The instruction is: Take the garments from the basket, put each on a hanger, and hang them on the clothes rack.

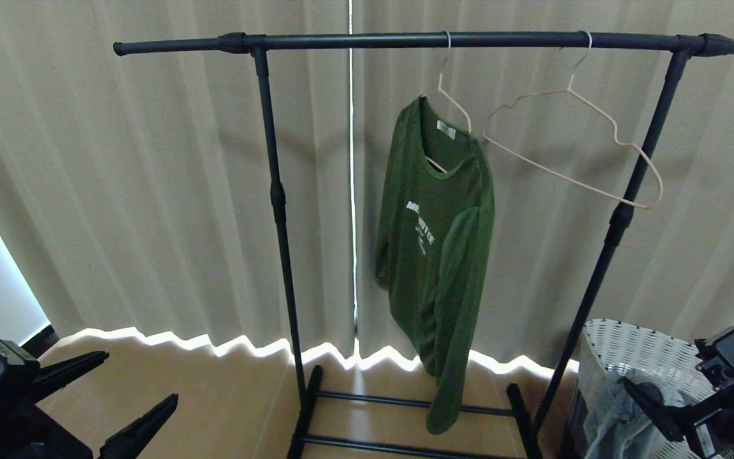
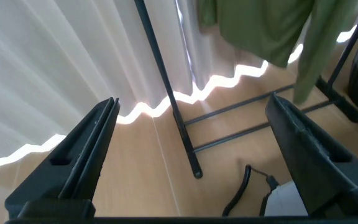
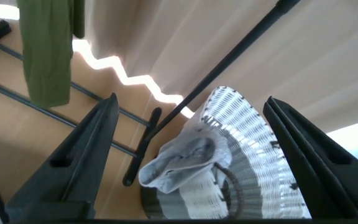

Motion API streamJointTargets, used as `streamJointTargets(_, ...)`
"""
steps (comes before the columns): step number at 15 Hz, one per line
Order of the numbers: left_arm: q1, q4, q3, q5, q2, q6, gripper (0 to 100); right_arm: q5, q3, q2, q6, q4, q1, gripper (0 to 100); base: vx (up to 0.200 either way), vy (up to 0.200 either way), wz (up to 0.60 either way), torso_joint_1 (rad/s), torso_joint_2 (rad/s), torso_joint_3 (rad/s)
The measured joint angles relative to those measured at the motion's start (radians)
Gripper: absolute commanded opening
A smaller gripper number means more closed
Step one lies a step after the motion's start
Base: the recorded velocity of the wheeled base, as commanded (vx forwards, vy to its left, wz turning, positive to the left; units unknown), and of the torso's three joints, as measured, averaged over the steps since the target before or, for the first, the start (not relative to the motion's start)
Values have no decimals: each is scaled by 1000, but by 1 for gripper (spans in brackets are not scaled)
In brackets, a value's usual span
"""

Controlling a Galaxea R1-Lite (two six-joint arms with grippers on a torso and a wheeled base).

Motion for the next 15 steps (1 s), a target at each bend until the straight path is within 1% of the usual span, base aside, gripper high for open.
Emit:
streamJointTargets(4, -8, 0, 18, 0, -5, 2, 100, 1, -3, 8, 0, 1, 0, 100, 0, 0, 0, -165, 415, 253)
streamJointTargets(6, -10, 0, 27, 0, -7, 1, 100, 8, -24, 27, 2, -9, 0, 100, 0, 0, 0, -58, 146, 61)
streamJointTargets(8, -11, 0, 31, 0, -15, 1, 100, 40, -29, 43, 10, -5, 1, 100, 0, 0, 0, -11, 28, 16)
streamJointTargets(9, -11, 0, 31, 0, -22, 1, 100, 81, -31, 48, 27, 10, 1, 100, 0, 0, 0, -2, 17, 51)
streamJointTargets(10, -10, -1, 27, 0, -29, 1, 100, 96, -33, 56, 85, 43, 1, 100, 0, 0, 0, 0, 0, 0)
streamJointTargets(11, -9, -1, 26, 0, -35, 2, 100, 99, -45, 69, 139, 87, 1, 100, 0, 0, 0, 0, 0, 0)
streamJointTargets(13, -8, -1, 23, 0, -42, 4, 100, 97, -73, 89, 218, 175, 0, 100, 0, 0, 0, 0, 0, 0)
streamJointTargets(14, -8, -1, 19, 0, -46, 3, 100, 93, -90, 96, 247, 214, 0, 100, 0, 0, 0, 0, 0, 0)
streamJointTargets(15, -8, -1, 17, 1, -50, 4, 100, 75, -102, 100, 252, 224, 0, 100, 0, 0, 0, 0, 0, 0)
